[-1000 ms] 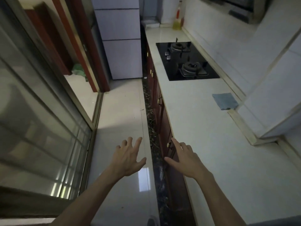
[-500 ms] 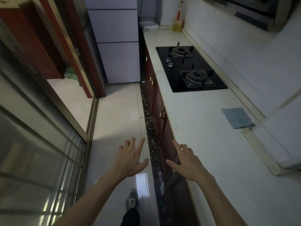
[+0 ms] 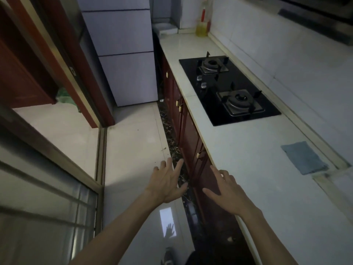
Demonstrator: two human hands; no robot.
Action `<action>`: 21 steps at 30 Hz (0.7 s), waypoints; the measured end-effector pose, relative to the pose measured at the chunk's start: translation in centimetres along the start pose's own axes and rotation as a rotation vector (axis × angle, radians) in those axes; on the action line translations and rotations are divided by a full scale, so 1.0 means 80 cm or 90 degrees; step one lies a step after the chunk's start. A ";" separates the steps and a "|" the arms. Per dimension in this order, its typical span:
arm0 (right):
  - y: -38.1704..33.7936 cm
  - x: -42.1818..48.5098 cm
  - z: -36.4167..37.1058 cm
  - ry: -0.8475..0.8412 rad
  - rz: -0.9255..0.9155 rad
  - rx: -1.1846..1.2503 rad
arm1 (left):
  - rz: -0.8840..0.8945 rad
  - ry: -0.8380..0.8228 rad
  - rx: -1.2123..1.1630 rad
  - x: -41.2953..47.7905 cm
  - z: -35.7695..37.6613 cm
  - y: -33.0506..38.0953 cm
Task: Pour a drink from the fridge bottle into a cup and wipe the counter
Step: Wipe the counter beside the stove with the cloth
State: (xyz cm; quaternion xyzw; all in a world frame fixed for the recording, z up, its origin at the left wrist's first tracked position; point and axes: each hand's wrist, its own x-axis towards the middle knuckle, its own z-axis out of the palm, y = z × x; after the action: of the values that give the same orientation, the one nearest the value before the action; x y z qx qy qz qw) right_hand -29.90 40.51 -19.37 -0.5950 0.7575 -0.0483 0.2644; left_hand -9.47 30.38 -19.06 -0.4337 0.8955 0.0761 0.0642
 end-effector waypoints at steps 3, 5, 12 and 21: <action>0.005 0.022 -0.010 0.016 0.027 0.013 | 0.033 -0.010 0.001 0.040 -0.005 -0.006; 0.015 0.035 -0.016 0.018 0.050 0.016 | 0.052 -0.013 0.004 0.067 -0.009 -0.006; 0.063 0.084 -0.039 0.035 0.115 0.076 | 0.126 -0.024 0.022 0.167 -0.024 0.016; 0.154 0.097 -0.058 0.092 0.255 0.120 | 0.275 -0.048 0.080 0.306 -0.036 0.117</action>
State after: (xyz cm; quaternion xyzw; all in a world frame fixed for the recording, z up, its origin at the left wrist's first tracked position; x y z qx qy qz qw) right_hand -44.00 35.70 -22.81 -0.4002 0.8696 -0.1078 0.2683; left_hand -32.04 16.81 -19.94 -0.2236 0.9676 0.0483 0.1065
